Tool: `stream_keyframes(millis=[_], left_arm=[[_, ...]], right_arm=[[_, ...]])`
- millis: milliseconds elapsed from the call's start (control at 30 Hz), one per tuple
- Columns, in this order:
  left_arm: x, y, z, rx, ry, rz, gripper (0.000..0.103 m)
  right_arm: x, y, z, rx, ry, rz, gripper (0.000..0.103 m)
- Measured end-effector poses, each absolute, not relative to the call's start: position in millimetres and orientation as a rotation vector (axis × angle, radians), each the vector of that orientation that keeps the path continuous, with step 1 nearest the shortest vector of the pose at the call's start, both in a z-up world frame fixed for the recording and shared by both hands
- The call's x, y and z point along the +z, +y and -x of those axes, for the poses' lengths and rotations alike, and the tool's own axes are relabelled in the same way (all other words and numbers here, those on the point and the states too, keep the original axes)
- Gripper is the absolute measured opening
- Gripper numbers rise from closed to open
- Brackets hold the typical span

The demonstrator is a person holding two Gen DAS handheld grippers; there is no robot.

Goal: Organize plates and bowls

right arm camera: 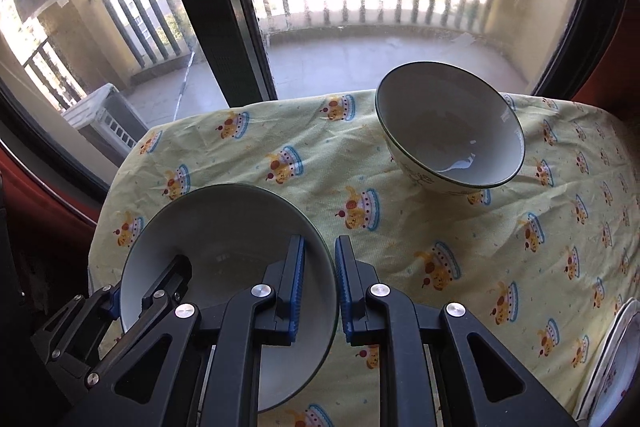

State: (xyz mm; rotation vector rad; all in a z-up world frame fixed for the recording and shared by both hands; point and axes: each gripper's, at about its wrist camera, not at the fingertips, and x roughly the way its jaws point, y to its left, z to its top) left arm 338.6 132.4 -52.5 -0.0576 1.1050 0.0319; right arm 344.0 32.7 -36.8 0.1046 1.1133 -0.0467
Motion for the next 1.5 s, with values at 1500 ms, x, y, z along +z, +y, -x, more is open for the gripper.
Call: stream_keyframes(millis=[1500], left_arm=[[37,-34,-194,0.095,0.987,0.069,0.021]], right_arm=[[56,-137,-193,0.064,0.984,-0.108,0.019]])
